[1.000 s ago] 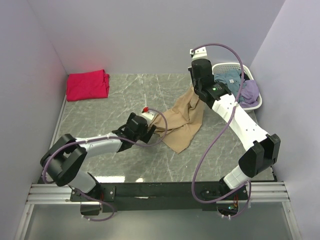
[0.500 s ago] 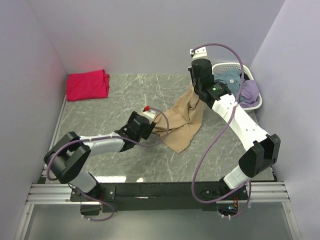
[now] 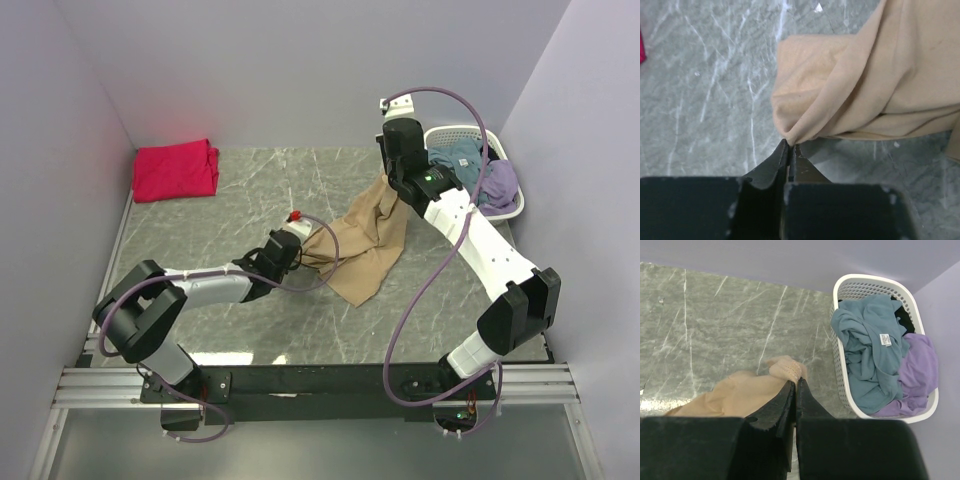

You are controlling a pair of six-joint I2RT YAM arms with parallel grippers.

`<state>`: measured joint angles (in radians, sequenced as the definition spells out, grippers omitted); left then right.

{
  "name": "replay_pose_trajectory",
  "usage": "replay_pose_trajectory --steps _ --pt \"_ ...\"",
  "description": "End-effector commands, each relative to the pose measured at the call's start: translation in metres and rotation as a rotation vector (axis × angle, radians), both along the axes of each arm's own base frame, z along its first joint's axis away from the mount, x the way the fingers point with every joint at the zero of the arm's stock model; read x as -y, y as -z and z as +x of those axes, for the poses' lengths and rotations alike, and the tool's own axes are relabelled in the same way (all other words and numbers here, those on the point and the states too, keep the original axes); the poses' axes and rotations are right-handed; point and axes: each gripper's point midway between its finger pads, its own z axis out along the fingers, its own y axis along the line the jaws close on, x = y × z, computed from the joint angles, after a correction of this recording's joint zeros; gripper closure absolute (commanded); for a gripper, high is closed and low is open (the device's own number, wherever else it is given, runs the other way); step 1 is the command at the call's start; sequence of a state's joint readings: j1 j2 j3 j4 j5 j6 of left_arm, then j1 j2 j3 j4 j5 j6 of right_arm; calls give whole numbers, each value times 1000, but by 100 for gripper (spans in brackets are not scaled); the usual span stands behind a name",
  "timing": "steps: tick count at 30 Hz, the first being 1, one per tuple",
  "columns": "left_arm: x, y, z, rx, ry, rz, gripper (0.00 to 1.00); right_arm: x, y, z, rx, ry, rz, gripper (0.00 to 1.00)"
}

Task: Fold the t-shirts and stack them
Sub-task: Flatten the tshirt out

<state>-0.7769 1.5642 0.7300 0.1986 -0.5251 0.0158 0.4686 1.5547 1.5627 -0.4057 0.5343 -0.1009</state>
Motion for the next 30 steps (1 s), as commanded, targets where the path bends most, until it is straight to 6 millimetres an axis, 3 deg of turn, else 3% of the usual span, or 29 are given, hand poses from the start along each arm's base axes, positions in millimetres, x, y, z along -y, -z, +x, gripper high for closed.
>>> replay_pose_trajectory --steps 1,5,7,9,14,18,24,28,30 --pt "6 -52 18 117 -49 -61 99 3 -11 -1 39 11 28 99" --pt "7 -85 26 165 -68 -105 98 7 -24 -9 75 7 44 99" --pt "9 -100 29 186 -70 -125 89 9 -35 -14 94 5 56 99" --pt "8 -114 35 194 -88 -147 99 10 -40 -19 102 3 61 99" --pt "-6 -154 41 228 -127 -234 99 19 -65 -37 155 1 87 99" --pt "-22 -211 40 321 -174 -281 99 24 -85 -53 191 -13 118 99" --pt "-49 -279 28 366 -230 -279 99 35 -132 -92 289 -43 171 99" --pt "-69 -329 6 447 -241 -367 99 48 -168 -130 388 -69 220 98" --pt "-72 -346 -5 465 -221 -407 99 49 -174 -141 391 -95 229 97"
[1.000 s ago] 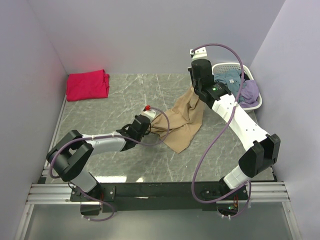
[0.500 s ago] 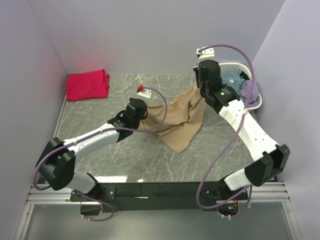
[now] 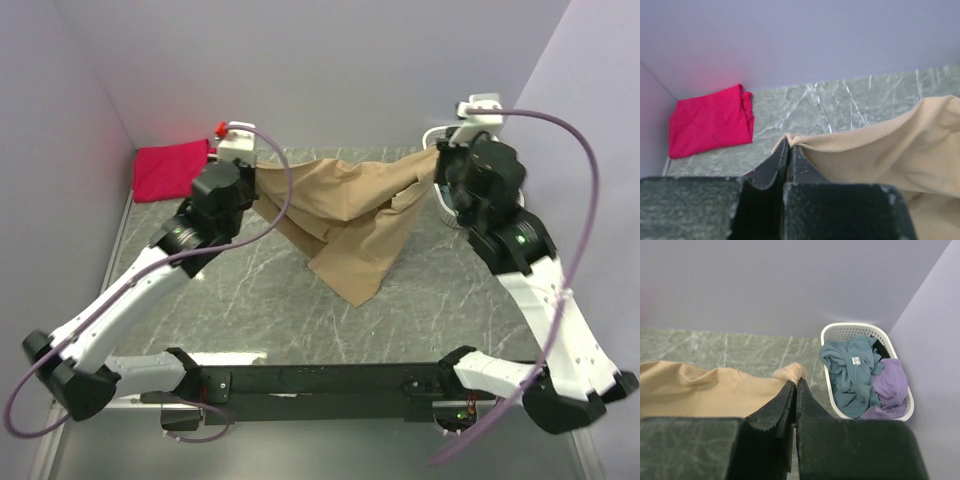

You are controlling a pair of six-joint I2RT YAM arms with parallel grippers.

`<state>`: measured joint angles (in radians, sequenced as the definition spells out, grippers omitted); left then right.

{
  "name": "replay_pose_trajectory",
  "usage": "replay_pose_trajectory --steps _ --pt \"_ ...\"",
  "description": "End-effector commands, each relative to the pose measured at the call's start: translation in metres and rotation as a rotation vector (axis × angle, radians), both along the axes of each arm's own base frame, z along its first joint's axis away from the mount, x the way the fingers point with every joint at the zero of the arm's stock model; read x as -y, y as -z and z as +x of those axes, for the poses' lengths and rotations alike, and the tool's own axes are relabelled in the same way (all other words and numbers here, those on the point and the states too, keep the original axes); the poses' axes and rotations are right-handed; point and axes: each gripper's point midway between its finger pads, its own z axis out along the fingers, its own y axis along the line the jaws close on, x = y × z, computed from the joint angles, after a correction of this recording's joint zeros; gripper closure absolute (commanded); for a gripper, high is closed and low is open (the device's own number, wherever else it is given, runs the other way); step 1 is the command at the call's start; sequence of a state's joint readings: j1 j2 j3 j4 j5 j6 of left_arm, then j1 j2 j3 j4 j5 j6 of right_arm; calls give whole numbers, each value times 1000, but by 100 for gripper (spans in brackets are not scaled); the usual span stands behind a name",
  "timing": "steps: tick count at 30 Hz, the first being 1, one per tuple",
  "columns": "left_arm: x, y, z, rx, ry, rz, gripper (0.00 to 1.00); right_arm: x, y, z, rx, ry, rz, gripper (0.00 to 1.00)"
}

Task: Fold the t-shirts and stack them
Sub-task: Flatten the tshirt out

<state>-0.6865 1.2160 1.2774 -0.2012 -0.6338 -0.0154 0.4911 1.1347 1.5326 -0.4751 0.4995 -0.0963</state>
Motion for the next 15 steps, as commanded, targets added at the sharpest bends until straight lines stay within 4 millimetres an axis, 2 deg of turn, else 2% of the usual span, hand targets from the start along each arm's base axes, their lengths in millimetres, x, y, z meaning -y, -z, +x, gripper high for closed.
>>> replay_pose_trajectory --steps 1,5,7,12,13,15 --pt "-31 -58 -34 87 -12 -81 99 14 -55 -44 133 -45 79 97" --pt "-51 -80 -55 115 -29 -110 99 27 -67 -65 173 -30 100 97" --pt "-61 -100 -69 158 -26 -145 99 36 -76 -79 216 -27 120 97" --pt "-69 -134 -103 205 79 -183 99 45 -96 -103 273 -49 139 96" --pt "-63 -139 -110 205 142 -187 99 48 -104 -111 292 -61 145 96" --pt "-63 -150 -126 201 205 -189 99 51 -109 -120 312 -69 156 96"
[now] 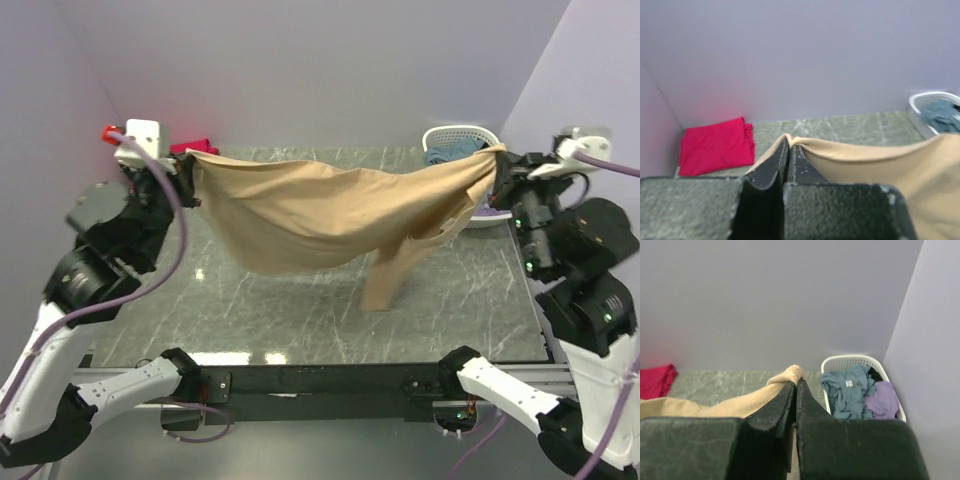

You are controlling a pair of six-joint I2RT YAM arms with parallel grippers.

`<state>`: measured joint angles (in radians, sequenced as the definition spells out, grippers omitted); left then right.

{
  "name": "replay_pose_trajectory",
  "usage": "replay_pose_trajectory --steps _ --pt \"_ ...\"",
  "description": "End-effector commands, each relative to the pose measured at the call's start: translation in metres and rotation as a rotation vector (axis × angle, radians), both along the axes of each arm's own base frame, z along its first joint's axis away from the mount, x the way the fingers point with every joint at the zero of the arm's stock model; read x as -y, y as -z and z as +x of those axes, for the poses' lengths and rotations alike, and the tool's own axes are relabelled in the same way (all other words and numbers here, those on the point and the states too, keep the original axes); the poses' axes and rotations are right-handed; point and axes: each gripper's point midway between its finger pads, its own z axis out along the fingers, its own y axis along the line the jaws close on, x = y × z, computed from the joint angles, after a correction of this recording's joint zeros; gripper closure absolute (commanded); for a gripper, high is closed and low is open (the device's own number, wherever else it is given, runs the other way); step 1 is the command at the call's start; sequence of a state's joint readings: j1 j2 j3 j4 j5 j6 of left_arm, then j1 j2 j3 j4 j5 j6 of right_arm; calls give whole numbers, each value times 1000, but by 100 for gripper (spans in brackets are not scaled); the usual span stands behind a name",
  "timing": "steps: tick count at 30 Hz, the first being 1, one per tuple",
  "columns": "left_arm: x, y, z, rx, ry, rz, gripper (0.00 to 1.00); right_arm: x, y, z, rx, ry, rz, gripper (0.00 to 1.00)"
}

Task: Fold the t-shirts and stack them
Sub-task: Flatten the tshirt out

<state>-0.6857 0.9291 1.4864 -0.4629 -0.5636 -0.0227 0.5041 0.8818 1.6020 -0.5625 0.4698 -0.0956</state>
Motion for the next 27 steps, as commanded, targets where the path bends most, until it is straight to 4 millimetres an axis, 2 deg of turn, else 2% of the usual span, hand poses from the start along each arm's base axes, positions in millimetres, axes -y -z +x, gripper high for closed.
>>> replay_pose_trajectory --steps 1,3,5,6,7,9,11,15,17,18,19,20,21,22,23,24,25,26,27 --pt "3 -37 -41 46 180 -29 99 13 -40 -37 134 -42 58 96" --pt "-7 -59 -60 101 203 -76 98 16 -48 -50 180 -65 82 94" --pt "-12 -69 -78 119 247 -100 97 16 -56 -65 216 -105 91 93" --pt "-19 -83 -90 143 258 -134 97 16 -60 -69 225 -118 89 93" --pt "-19 -76 -91 103 260 -122 96 14 -60 -66 213 -120 79 92" --pt "-26 -79 -93 81 235 -143 97 10 -56 -59 180 -122 54 92" --pt "-22 -66 -82 25 206 -123 96 3 -47 -42 142 -111 29 92" --pt "-8 -21 -45 -139 115 -25 96 -22 -10 8 7 -99 -42 92" --pt "8 13 -19 -242 86 48 98 -30 1 24 -23 -93 -63 93" --pt "13 23 -10 -263 74 59 99 -36 17 39 -63 -81 -87 92" --pt "21 37 0 -288 75 78 99 -39 23 47 -79 -77 -98 93" --pt "25 59 10 -333 64 99 99 -44 29 54 -87 -79 -102 93" --pt "36 68 22 -348 94 85 99 -51 49 70 -133 -75 -125 93" --pt "38 78 30 -369 97 73 99 -57 57 79 -154 -80 -139 93" --pt "33 100 43 -417 77 64 99 -62 67 88 -181 -83 -152 93" --pt "37 112 57 -429 79 56 99 -69 89 105 -231 -70 -173 94" --pt "36 124 65 -448 67 55 99 -70 99 114 -249 -48 -185 94" --pt "28 148 74 -495 25 63 99 -71 105 125 -247 -26 -184 95" --pt "27 167 84 -533 1 73 99 -76 132 141 -300 -7 -204 95"
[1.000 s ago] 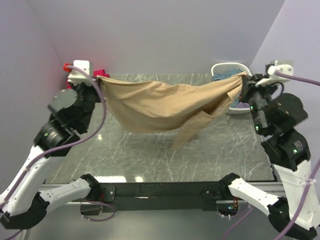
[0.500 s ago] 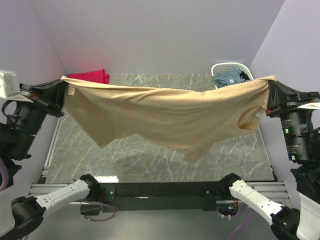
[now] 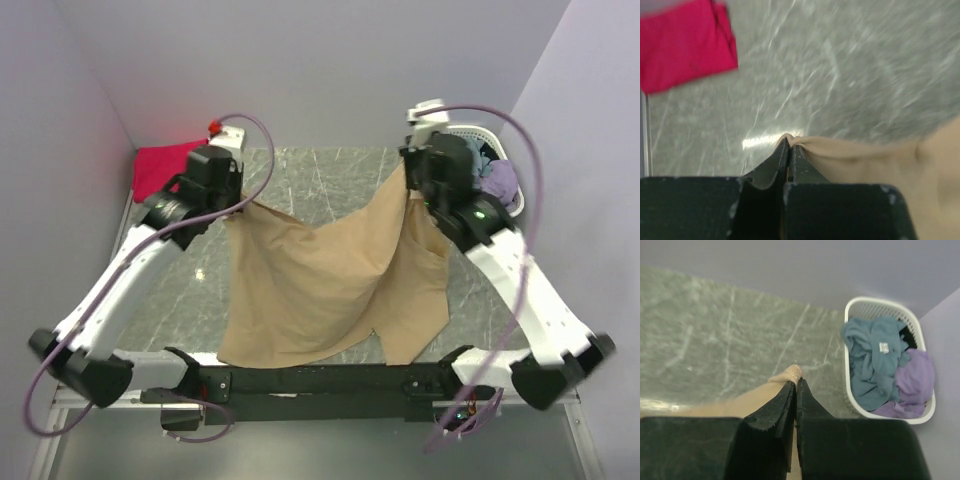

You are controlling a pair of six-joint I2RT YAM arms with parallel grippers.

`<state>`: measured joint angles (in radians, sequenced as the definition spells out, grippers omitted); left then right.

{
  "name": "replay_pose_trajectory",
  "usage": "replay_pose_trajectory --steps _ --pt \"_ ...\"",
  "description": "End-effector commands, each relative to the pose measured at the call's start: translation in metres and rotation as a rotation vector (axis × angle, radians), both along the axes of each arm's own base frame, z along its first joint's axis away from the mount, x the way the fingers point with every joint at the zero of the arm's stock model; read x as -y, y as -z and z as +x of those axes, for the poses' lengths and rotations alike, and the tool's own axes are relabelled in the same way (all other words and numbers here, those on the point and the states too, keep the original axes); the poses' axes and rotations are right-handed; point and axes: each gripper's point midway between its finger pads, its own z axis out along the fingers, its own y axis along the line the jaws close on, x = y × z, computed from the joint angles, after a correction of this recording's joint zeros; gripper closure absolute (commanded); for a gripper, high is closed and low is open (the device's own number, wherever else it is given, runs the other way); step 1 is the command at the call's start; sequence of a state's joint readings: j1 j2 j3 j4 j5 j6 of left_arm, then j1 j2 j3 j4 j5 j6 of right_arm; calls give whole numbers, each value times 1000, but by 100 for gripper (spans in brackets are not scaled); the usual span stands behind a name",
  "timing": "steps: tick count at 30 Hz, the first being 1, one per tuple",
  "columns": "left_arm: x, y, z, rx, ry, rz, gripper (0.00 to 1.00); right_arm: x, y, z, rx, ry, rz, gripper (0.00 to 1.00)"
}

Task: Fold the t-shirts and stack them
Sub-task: Flatten the tshirt out

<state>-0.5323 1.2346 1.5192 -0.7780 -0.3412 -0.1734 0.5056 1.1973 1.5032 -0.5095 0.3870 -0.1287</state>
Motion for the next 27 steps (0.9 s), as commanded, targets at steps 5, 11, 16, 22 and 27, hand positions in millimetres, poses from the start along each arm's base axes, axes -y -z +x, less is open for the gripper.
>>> replay_pose_trajectory --steps 5,11,16,22,27 --pt "-27 85 57 -110 -179 7 99 -7 68 77 -69 134 -32 97" --pt "-27 115 116 -71 -210 -1 99 -5 123 138 -145 211 -54 99" --pt "-24 154 169 -112 -212 43 99 9 161 187 -181 289 -53 99" --pt "-47 181 213 -72 -273 33 99 31 171 232 -149 371 -14 100" --pt "-74 196 224 -71 -345 83 99 40 168 255 -74 413 4 100"
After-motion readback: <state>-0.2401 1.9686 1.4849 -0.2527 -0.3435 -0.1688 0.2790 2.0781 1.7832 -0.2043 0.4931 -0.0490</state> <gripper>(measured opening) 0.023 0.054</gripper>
